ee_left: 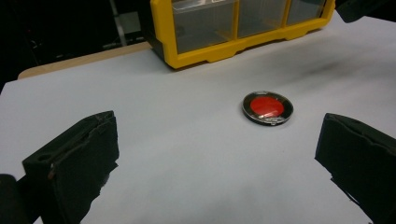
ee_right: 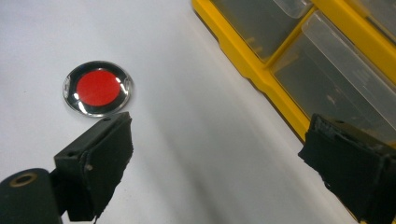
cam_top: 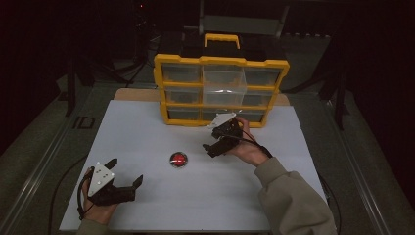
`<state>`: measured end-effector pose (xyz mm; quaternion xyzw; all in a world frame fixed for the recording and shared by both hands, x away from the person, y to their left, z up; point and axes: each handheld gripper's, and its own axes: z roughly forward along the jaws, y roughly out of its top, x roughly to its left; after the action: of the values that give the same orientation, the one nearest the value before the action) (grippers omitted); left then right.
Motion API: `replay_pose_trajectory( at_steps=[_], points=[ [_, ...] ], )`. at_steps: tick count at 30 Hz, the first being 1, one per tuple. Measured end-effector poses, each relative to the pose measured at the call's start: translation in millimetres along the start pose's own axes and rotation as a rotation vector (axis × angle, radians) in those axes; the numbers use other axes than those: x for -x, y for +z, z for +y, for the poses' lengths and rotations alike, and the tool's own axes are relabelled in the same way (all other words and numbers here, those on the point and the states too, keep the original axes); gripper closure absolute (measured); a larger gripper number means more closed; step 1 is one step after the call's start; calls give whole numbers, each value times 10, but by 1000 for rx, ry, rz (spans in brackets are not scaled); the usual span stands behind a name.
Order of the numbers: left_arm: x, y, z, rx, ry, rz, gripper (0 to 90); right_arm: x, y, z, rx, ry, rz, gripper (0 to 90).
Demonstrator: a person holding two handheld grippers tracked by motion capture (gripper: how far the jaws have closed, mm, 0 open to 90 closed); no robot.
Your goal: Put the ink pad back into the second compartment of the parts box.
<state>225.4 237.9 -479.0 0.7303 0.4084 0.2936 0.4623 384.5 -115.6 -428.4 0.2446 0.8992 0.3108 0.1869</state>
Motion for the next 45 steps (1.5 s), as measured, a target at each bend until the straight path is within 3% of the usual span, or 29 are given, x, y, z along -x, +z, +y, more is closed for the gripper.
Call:
replay_pose_trajectory(
  at_steps=[14, 45],
  points=[
    [2, 0, 2, 0, 2, -2, 1, -47, 79, 117, -18, -1, 47, 80],
    [3, 8, 1, -3, 2, -6, 1, -202, 379, 173, -61, -27, 131, 80]
  ],
)
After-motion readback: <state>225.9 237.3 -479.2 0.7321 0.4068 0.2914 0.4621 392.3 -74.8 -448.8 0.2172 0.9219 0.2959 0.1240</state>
